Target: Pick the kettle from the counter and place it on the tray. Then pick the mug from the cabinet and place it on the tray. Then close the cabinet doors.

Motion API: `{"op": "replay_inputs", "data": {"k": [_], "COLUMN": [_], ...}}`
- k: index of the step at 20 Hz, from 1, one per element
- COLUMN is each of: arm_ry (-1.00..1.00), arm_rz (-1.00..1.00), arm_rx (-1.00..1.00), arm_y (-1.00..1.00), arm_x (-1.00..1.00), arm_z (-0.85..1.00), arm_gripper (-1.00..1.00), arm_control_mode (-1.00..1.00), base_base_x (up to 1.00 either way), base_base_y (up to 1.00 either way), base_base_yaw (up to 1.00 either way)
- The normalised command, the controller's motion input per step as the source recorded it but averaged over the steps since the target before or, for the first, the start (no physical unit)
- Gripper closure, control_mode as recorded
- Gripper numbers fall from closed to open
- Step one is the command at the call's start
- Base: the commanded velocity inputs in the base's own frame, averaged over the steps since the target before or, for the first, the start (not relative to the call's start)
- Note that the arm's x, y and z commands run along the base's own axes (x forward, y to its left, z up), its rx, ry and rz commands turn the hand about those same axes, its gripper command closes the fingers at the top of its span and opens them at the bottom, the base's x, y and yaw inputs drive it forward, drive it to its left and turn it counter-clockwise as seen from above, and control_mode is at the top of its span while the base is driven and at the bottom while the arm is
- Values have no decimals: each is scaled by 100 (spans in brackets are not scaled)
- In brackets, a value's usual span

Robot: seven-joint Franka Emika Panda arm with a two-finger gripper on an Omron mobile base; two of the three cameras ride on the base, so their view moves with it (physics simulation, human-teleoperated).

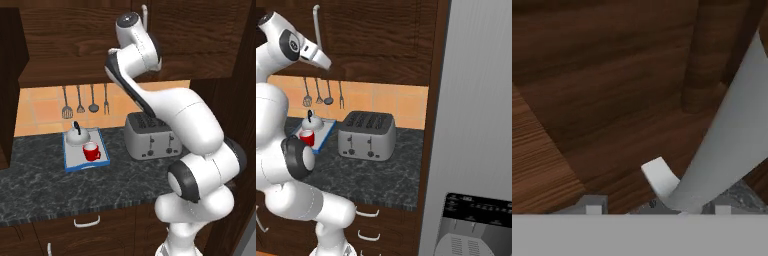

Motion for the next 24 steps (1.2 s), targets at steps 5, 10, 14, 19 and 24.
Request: {"op": "replay_inputs", "data": {"k": [5,10,14,19,24], "arm_ry": [-10,-8,-1,0,-13], "arm_rz": [6,5,8,14,31], "arm_rx": [-11,-9,0,0,-12], "arm_y": [0,0,8,6,7], "arm_x": [69,10,-3,-39,-80], "arm_z": [-37,-40,-32,1,7], "arm_gripper": [-100,-100,-100,-100,-100], "arm_control_mode": [-100,-100,-100,-100,-100], "base_base_x": [0,0,0,0,0], "base_base_y": [0,0,0,0,0], "base_base_yaw": [0,0,0,0,0]}}
